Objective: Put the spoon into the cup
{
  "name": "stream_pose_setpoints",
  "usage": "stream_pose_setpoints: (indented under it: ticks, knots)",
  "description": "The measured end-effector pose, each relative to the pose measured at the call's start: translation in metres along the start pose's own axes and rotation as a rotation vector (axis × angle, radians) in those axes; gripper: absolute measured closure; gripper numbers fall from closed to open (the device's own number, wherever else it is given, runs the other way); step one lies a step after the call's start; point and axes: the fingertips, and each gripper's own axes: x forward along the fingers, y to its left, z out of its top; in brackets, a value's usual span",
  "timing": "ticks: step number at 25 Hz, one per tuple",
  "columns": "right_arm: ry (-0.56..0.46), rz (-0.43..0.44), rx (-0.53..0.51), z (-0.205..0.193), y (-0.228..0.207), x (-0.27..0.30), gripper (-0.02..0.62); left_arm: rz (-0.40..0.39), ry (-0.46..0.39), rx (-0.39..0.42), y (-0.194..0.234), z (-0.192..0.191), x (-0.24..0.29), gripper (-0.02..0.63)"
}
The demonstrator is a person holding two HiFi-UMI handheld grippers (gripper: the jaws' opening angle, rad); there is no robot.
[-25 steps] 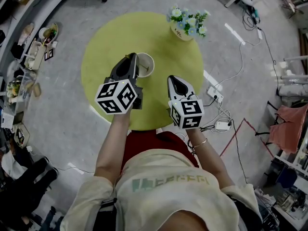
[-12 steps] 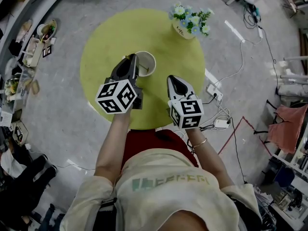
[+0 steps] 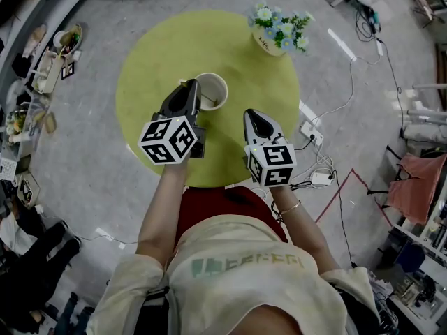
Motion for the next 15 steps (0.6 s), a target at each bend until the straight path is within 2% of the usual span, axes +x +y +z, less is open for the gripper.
stream_pose_setpoints:
  ticks: [9, 15]
  knots:
    - [0.011, 0.014, -0.003, -0.001, 0.002, 0.008, 0.558, 0.024, 0.015, 0.069, 0.009, -0.001, 0.003, 0.58]
    - [0.016, 0.018, -0.005, -0.005, 0.004, 0.01, 0.558, 0.044, 0.026, 0.084, 0.018, -0.004, 0.0, 0.578]
